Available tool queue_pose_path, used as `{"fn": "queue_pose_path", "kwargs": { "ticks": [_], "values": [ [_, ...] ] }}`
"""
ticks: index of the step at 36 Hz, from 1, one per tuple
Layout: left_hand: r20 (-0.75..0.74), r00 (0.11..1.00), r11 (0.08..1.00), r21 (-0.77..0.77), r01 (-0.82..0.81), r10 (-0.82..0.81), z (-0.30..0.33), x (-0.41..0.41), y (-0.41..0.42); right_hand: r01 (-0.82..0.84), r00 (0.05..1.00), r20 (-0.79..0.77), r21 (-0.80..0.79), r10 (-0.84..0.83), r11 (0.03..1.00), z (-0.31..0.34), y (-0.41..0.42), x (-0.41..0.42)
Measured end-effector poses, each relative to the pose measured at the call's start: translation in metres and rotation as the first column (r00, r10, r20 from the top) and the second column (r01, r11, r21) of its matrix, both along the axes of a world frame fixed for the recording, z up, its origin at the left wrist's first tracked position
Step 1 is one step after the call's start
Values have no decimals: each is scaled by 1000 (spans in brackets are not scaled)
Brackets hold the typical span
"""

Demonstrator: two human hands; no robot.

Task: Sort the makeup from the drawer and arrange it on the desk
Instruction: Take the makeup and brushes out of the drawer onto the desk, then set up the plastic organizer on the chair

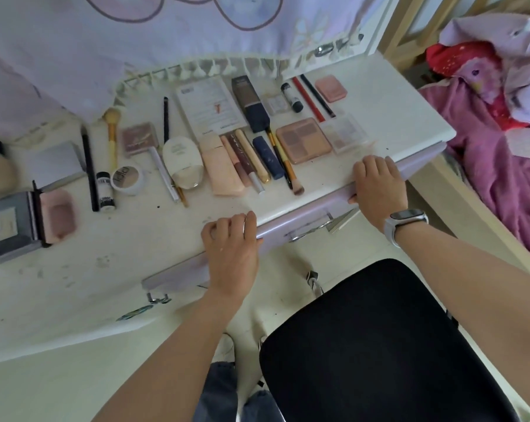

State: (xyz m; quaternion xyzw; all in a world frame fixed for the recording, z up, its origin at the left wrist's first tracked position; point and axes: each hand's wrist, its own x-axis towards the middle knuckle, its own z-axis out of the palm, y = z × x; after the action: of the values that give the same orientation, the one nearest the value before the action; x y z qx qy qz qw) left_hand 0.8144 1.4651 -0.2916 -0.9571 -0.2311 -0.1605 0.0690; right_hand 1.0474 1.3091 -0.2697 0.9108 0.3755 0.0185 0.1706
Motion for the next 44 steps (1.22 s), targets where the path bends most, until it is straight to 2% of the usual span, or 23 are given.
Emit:
{"fn": "queue_pose_path", "kwargs": {
  "ticks": [6, 9, 12, 16, 20, 24, 31, 34, 37, 41, 44],
  "values": [
    [-60, 997, 979, -193, -67, 56, 9, 4, -3, 176, 979, -122, 95, -164, 980, 0, 6, -32],
    [-184, 983, 927, -365, -81, 14, 22, 1, -3, 244, 948, -239, 125, -210, 962, 8, 1, -68],
    [-242, 968, 858, -509, -69, -65, 34, -13, 2, 282, 908, -385, 272, -164, 920, 24, 1, -108],
    [-225, 972, 809, -560, -179, 60, 63, -55, 7, 285, 828, -560, 388, -21, 876, 56, 20, -157],
    [-152, 961, 739, -615, -276, 233, 96, -119, 11, 103, 826, -542, 416, 155, 903, 85, 42, -211],
    [-134, 911, 721, -571, -393, 390, 125, -211, 12, -105, 799, -512, 396, 315, 912, 101, 58, -284],
    [-106, 806, 685, -471, -556, 582, 162, -419, -30, -405, 658, -455, 457, 600, 792, 122, 66, -456],
    [-95, 704, 588, -479, -652, 704, 169, -514, -74, -483, 539, -489, 487, 686, 727, 127, 53, -543],
    [-80, 553, 449, -493, -745, 829, 173, -605, -128, -562, 386, -528, 515, 757, 647, 134, 38, -630],
    [-99, 273, 188, -507, -841, 957, 178, -714, -215, -721, 152, -548, 507, 822, 472, 143, 11, -753],
    [-123, 51, -17, -501, -865, 991, 183, -777, -279, -783, -19, -572, 519, 820, 343, 149, -17, -839]
  ]
}}
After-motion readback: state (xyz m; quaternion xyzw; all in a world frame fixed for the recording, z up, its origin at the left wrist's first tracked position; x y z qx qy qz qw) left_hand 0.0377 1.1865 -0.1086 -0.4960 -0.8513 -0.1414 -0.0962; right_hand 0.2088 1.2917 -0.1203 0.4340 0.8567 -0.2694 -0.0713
